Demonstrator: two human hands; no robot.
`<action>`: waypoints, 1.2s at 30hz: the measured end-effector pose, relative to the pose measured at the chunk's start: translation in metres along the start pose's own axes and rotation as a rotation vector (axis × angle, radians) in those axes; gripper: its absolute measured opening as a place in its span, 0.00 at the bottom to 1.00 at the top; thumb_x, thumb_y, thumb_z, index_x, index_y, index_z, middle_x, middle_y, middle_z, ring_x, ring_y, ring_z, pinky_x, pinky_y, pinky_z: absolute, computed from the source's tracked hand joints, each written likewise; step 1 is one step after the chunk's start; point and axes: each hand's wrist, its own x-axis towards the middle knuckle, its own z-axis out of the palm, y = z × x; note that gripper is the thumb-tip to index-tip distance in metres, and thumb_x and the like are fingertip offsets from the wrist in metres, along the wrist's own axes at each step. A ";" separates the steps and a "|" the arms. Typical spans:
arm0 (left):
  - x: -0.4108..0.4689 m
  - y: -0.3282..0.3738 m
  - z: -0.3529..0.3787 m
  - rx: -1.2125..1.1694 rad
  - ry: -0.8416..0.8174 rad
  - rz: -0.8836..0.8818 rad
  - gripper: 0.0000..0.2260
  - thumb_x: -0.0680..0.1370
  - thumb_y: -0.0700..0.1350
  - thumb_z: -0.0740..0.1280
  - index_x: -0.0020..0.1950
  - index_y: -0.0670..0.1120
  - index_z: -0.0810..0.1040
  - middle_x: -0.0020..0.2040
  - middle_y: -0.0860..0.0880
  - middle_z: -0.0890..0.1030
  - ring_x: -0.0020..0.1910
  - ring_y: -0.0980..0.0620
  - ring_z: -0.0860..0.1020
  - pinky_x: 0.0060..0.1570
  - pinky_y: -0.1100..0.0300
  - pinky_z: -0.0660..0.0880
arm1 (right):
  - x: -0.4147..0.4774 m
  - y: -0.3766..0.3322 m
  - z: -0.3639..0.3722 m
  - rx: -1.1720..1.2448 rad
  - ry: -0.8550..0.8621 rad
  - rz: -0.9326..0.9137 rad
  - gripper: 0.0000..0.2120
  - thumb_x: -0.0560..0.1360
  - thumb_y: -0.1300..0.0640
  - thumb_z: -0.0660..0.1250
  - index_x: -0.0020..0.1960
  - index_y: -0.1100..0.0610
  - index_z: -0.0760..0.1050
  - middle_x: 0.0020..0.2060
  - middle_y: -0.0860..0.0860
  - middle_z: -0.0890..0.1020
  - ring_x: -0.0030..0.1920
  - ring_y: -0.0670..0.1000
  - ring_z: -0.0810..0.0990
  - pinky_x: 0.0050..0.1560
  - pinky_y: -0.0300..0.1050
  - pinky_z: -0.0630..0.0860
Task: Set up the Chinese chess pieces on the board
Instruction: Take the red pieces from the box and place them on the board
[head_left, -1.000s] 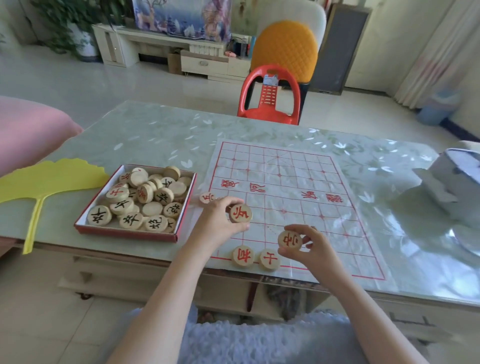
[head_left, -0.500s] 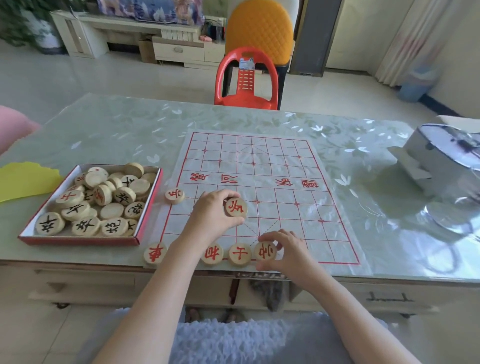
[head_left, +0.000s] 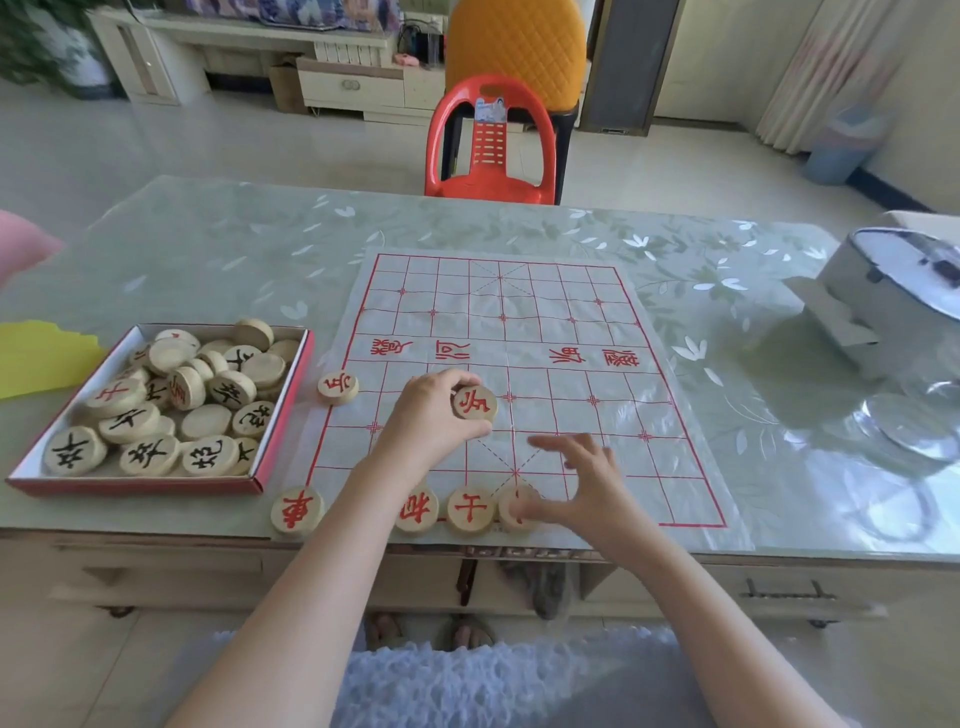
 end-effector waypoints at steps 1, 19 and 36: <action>0.006 0.002 0.002 0.000 0.010 0.005 0.22 0.67 0.47 0.74 0.59 0.50 0.75 0.56 0.49 0.77 0.55 0.51 0.74 0.47 0.63 0.69 | 0.003 -0.001 -0.004 0.087 0.072 0.015 0.28 0.66 0.44 0.73 0.64 0.44 0.69 0.59 0.44 0.69 0.61 0.48 0.64 0.61 0.45 0.65; 0.058 0.011 0.056 0.265 0.049 0.016 0.22 0.70 0.50 0.72 0.62 0.48 0.74 0.58 0.46 0.76 0.59 0.47 0.70 0.55 0.57 0.67 | 0.016 0.010 -0.012 0.279 0.299 0.157 0.12 0.75 0.54 0.65 0.58 0.47 0.74 0.52 0.41 0.73 0.63 0.51 0.67 0.66 0.53 0.66; -0.015 -0.051 -0.069 -0.241 0.319 -0.152 0.10 0.70 0.38 0.71 0.50 0.47 0.80 0.44 0.49 0.83 0.45 0.52 0.80 0.56 0.55 0.75 | 0.013 -0.036 0.014 0.307 0.202 0.061 0.13 0.74 0.54 0.67 0.58 0.48 0.73 0.57 0.45 0.76 0.60 0.48 0.70 0.58 0.45 0.68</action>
